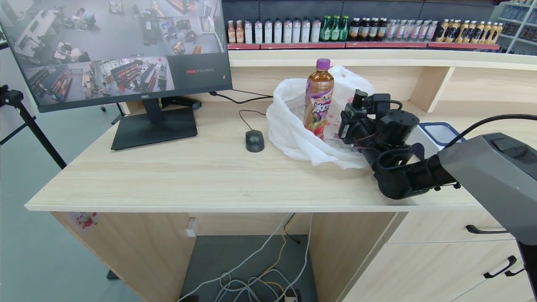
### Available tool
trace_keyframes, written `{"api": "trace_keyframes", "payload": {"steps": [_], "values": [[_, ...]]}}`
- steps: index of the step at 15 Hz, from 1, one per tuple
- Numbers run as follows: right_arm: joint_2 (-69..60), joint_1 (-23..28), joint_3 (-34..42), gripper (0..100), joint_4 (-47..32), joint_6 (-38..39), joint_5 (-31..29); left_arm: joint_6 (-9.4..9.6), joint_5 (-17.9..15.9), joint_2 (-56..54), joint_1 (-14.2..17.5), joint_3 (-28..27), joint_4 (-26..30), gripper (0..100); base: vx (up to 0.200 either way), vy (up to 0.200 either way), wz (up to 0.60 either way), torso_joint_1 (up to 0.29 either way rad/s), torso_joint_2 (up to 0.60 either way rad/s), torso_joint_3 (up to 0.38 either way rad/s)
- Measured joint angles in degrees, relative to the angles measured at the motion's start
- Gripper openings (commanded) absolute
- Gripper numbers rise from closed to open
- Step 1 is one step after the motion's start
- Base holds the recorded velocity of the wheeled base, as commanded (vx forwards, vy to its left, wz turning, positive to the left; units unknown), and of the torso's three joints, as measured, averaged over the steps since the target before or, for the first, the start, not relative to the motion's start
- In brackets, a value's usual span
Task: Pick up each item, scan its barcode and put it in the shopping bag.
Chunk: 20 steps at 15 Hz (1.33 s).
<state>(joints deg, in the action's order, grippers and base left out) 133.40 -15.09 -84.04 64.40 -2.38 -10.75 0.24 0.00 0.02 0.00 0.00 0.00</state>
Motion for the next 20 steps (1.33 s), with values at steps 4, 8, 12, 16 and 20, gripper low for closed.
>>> {"api": "trace_keyframes", "payload": {"steps": [4, 8, 12, 16, 20], "values": [[0.04, -0.04, 0.22, 0, 0.0, 0.17, 0.02, 0.0, 0.0, 0.0, -0.02, 0.0, 0.0, 100, 0.0, 0.0, 0.0, 0.0, 0.0, 0.0], [0.41, -0.01, 0.37, 0, 0.11, 0.13, 0.05, 0.02, 0.0, 0.0, -0.07, 0.0, 0.0, 100, 0.0, 0.0, 0.0, 0.0, 0.0, 0.0], [0.8, -0.15, 0.15, 0, 0.22, 0.17, 0.05, 0.02, 0.0, 0.0, 0.0, 0.0, 0.0, 100, 0.0, 0.0, 0.0, 0.0, 0.0, 0.0], [0.91, -0.17, 0.22, 100, 1.28, 0.38, 0.6, 0.0, 0.0, 0.0, -0.02, 0.0, 0.0, 100, 0.0, 0.0, 0.0, 0.0, 0.0, 0.0], [1.11, -0.56, 0.5, 100, 2.46, 0.5, 0.52, 0.0, 0.0, 0.0, -0.07, 0.0, 0.0, 100, 0.0, 0.0, 0.0, 0.0, 0.0, 0.0]]}}
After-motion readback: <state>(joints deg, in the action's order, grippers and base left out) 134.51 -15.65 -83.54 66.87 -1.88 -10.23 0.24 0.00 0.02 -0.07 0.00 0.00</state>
